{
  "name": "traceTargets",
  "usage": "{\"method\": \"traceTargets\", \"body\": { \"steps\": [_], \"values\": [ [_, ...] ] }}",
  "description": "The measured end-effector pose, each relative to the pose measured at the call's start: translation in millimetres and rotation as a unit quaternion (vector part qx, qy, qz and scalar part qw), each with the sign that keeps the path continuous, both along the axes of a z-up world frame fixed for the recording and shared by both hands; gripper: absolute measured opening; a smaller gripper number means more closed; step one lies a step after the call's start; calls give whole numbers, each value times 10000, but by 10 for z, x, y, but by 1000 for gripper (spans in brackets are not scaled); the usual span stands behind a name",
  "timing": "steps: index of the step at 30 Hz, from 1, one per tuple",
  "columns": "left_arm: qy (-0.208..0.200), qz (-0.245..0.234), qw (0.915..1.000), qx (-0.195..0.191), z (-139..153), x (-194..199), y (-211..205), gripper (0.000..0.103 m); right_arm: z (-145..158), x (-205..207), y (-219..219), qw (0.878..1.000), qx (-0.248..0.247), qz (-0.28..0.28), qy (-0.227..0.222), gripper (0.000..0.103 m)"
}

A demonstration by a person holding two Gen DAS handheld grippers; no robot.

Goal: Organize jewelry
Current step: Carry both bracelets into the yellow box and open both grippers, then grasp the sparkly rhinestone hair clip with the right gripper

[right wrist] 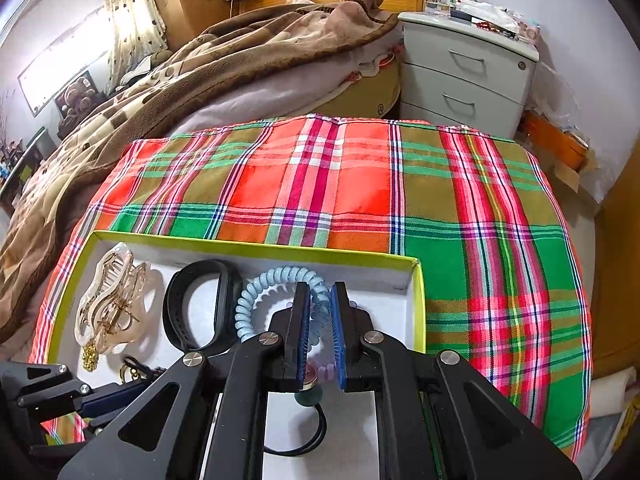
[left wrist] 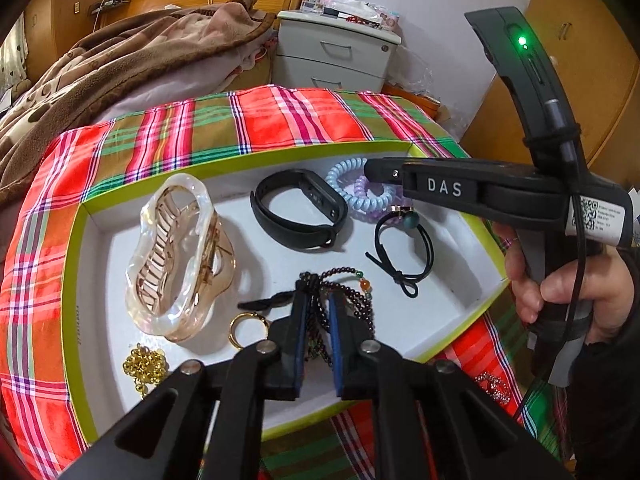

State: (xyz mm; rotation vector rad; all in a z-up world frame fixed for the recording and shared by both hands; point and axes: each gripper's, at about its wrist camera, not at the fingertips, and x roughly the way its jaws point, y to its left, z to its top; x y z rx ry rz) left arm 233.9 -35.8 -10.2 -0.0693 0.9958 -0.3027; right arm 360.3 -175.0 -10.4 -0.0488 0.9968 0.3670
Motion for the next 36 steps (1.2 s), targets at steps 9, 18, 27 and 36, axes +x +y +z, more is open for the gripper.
{"method": "traceTargets", "body": {
  "steps": [9, 18, 27, 36],
  "values": [
    [-4, 48, 10000, 21, 34, -19, -1, 28, 35, -38, -15, 10000, 51, -24, -29, 15],
    [-75, 33, 10000, 56, 88, -57, -34, 39, 78, -74, -53, 9999, 127, -68, -67, 27],
    [-195, 89, 9997, 137, 189, -164, -37, 44, 205, -225, -89, 9992, 310, -122, -225, 30],
    [-545, 344, 9968, 477, 356, -503, 10, 47, 442, -624, -191, 9971, 560, -179, -486, 40]
  ]
}}
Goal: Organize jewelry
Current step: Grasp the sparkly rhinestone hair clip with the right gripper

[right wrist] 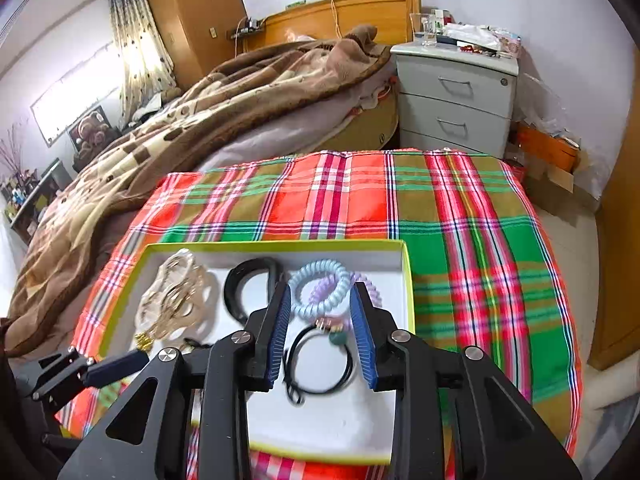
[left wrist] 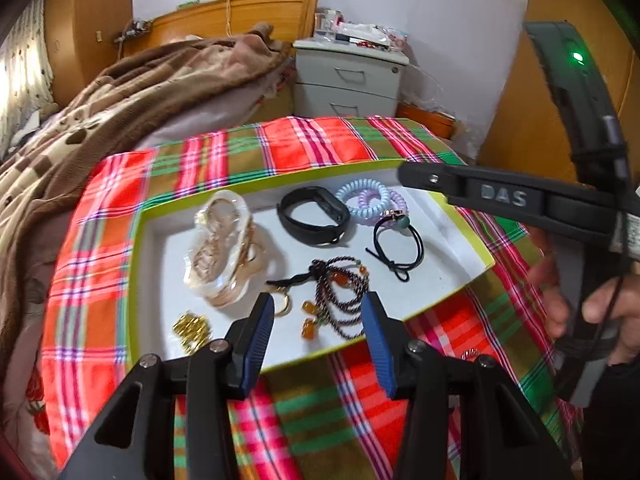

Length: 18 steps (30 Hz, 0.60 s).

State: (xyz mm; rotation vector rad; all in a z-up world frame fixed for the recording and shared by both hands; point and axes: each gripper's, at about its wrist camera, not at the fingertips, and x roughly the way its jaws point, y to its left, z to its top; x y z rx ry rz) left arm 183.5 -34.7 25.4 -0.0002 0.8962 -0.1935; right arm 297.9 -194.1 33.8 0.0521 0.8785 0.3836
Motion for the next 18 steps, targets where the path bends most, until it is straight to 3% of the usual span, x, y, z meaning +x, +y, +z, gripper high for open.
{"method": "traceTargets", "body": {
  "steps": [3, 6, 15, 18],
  "values": [
    [-47, 71, 9999, 69, 41, -121, 20, 47, 58, -154, -62, 9999, 120, 0, -59, 46],
    [-186, 111, 9987, 463, 58, -268, -21, 48, 117, -359, -138, 9997, 196, -8, -163, 46],
    [-109, 114, 9996, 248, 8, -545, -32, 48, 42, -805, -348, 9996, 194, -106, -177, 46],
    [-60, 90, 9998, -138, -5, -586, 14, 48, -38, -919, -422, 9998, 98, -117, -136, 46]
  ]
}}
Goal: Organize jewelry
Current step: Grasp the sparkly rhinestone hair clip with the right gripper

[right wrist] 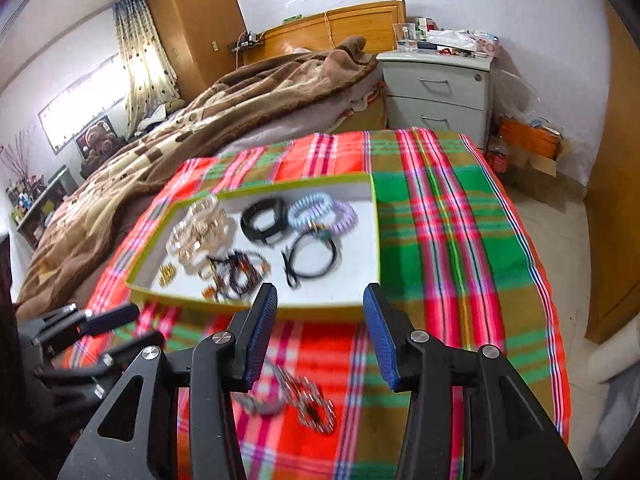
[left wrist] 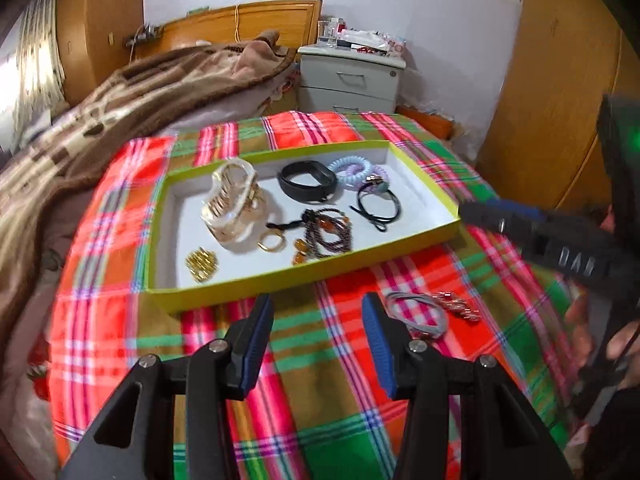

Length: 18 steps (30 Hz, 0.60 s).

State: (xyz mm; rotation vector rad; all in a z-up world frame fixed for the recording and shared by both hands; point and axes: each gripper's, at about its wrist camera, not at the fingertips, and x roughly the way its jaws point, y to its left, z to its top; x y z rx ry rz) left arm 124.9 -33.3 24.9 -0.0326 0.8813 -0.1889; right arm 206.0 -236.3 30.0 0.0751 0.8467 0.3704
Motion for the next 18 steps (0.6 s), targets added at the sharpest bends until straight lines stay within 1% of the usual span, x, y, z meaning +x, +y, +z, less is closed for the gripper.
{"method": "traceTargets", "body": {
  "steps": [3, 7, 9, 12, 16, 18],
  "values": [
    [105, 30, 9994, -329, -40, -7, 56, 48, -78, -67, -66, 9999, -7, -7, 105, 46],
    [197, -1, 9984, -536, -85, -32, 82, 49, -189, -154, -145, 9997, 0, -46, 229, 46],
    [301, -26, 9975, -645, -125, -25, 97, 51, -249, -218, -166, 9996, 4, 5, 296, 46],
    [506, -27, 9945, -919, -190, -9, 147, 51, -323, -322, -156, 9992, -103, 149, 349, 46],
    [593, 43, 9938, -936, -230, -13, 180, 51, -370, -406, -108, 9986, -111, 405, 327, 46],
    [596, 62, 9938, -938, -227, -21, 188, 51, -384, -443, -47, 9980, -229, 543, 221, 46]
  ]
}}
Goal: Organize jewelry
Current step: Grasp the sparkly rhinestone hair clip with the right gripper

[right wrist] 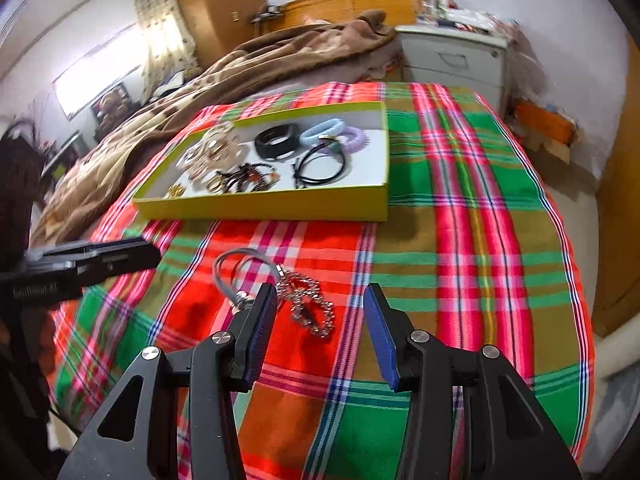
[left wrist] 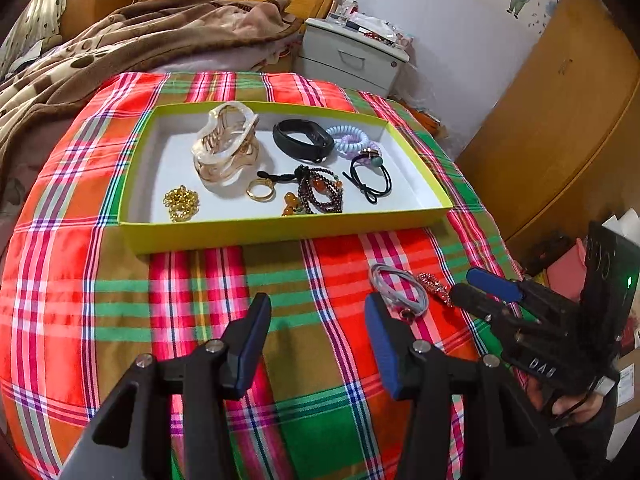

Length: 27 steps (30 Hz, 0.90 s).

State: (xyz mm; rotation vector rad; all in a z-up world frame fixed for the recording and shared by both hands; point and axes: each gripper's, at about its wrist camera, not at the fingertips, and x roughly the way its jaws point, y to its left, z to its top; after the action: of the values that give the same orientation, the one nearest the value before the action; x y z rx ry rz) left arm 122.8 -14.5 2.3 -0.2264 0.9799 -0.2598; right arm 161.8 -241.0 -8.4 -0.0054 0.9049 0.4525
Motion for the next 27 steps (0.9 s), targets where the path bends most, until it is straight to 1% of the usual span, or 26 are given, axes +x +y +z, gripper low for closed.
{"method": "traceTargets", "body": {
  "steps": [2, 5, 9, 14, 16, 18, 22, 25, 27],
  "values": [
    [-11, -9, 10000, 57, 3, -7, -2, 51, -26, -1, 71, 9998, -172, 117, 11, 46],
    [-10, -44, 10000, 6, 9, -11, -3, 51, -60, 36, 149, 9994, -262, 242, 29, 46],
    [-6, -115, 9999, 19, 18, -9, -35, 51, -141, 112, 180, 9988, -377, 252, 165, 46],
    [28, -128, 9999, 17, 20, 11, -70, 51, -147, 117, 175, 9987, -416, 250, 127, 46],
    [21, -127, 9999, 12, 28, 20, -83, 51, -148, 99, 190, 9982, -540, 247, 76, 38],
    [36, -145, 9999, -6, 31, 28, -102, 51, -146, 77, 193, 9974, -676, 235, 24, 27],
    [93, -218, 9997, -113, 32, 53, -164, 51, -141, 56, 141, 9978, -630, 209, 29, 26],
    [125, -315, 9993, -137, 32, 69, -244, 51, -131, 31, 107, 9979, -621, 157, -18, 23],
    [176, -368, 9991, -141, 19, 76, -301, 51, -106, 19, 65, 9985, -545, 79, -67, 12]
  ]
}}
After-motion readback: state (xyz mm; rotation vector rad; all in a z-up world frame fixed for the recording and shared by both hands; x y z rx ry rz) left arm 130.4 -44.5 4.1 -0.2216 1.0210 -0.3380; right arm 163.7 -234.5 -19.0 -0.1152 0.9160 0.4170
